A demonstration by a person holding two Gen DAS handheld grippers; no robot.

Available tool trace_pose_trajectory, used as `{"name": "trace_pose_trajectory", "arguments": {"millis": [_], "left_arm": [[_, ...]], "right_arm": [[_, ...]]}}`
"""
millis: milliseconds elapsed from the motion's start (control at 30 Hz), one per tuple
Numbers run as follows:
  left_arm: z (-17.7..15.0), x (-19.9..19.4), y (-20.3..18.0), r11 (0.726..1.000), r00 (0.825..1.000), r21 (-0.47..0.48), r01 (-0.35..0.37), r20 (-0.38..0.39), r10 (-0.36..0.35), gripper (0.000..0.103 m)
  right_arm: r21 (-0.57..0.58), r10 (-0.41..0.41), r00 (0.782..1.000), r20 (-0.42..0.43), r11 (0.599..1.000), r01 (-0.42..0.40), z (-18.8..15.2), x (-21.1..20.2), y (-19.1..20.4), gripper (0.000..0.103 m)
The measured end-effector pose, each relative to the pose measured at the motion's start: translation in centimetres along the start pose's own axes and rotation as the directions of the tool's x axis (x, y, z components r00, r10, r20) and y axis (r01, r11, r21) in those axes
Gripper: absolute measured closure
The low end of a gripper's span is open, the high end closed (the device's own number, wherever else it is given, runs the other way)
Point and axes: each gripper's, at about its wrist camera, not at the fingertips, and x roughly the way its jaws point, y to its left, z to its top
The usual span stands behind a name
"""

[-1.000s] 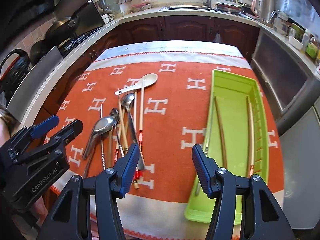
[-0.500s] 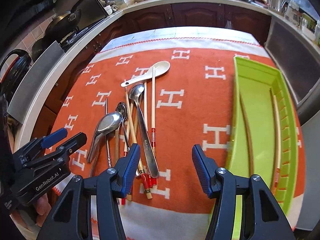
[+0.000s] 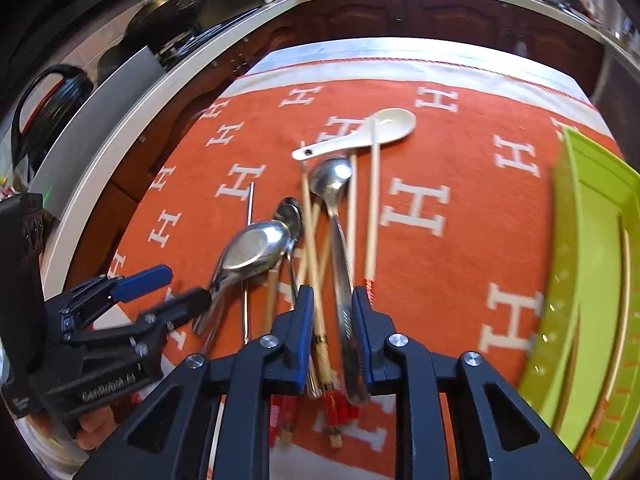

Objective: Organize utensils
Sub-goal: 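Grasp a metal spoon with the left tool while the right grasps a wooden chopstick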

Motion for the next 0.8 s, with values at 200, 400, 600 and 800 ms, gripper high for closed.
{"name": "trace_pose_trajectory", "arguments": {"millis": [200, 400, 600, 800], "left_arm": [[0.3, 1.0, -0.2, 1.000, 0.999, 0.006, 0.027, -0.024, -0.026, 0.046], [0.9, 2.0, -0.3, 0.997, 0.996, 0.009, 0.074, -0.050, -0.074, 0.046], [1.5, 2.7, -0.3, 0.994, 0.992, 0.001, 0.110, -0.054, -0.110, 0.050], [2.2, 3.0, 0.0, 0.986, 0.984, -0.010, 0.166, -0.063, -0.166, 0.061]], "right_arm": [[-0.045, 0.011, 1.000, -0.023, 0.999, -0.012, 1.3, 2.3, 1.1, 0.095], [-0.063, 0.013, 0.999, -0.029, 0.998, -0.015, 2.8, 3.6, 1.5, 0.095], [-0.084, 0.010, 0.999, -0.044, 0.996, -0.014, 3.7, 4.8, 1.8, 0.095], [-0.121, 0.009, 0.998, -0.070, 0.992, -0.017, 3.9, 6.0, 2.7, 0.095]]}}
